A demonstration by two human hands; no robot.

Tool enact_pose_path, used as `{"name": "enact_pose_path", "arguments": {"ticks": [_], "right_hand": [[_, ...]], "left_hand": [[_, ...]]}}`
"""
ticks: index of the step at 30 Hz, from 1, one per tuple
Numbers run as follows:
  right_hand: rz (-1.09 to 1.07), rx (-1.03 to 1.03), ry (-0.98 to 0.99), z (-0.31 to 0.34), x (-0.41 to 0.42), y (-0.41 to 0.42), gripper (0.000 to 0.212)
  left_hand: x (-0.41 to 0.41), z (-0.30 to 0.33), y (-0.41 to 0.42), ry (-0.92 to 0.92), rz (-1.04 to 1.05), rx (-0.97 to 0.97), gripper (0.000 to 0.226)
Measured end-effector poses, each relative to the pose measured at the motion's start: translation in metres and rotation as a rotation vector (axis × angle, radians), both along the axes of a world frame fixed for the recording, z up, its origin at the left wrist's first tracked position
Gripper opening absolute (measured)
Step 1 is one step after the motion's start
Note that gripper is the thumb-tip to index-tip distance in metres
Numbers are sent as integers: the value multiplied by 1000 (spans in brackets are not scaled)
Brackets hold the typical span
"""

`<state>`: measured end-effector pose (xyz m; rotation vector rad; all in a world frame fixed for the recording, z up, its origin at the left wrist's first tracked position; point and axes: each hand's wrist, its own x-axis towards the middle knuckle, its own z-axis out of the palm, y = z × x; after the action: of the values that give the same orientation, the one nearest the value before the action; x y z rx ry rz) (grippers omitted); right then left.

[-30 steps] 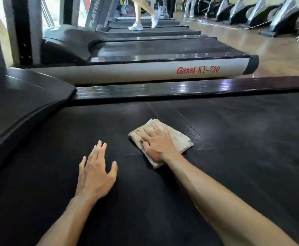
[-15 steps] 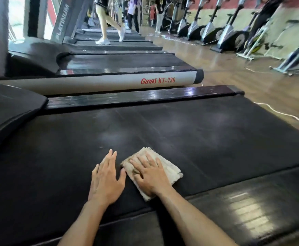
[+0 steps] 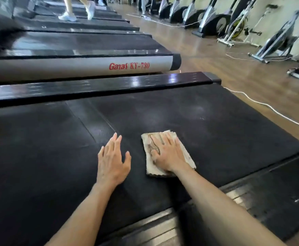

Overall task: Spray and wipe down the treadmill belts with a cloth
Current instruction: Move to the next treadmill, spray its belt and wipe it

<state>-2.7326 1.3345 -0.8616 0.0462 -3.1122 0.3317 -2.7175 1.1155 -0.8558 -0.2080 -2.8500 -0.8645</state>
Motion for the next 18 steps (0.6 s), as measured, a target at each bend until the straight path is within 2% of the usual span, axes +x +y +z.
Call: {"name": "enact_pose_path", "arguments": {"ticks": [3, 9, 18], "right_hand": [[15, 37, -36, 2, -11, 35, 91], [32, 34, -82, -3, -3, 79, 91], [101, 41, -182, 13, 47, 99, 102]], "left_hand": [[-11, -5, 25, 2, -31, -44, 66], [-2, -7, 72, -4, 63, -10, 66], [105, 52, 108, -8, 215, -9, 65]]}}
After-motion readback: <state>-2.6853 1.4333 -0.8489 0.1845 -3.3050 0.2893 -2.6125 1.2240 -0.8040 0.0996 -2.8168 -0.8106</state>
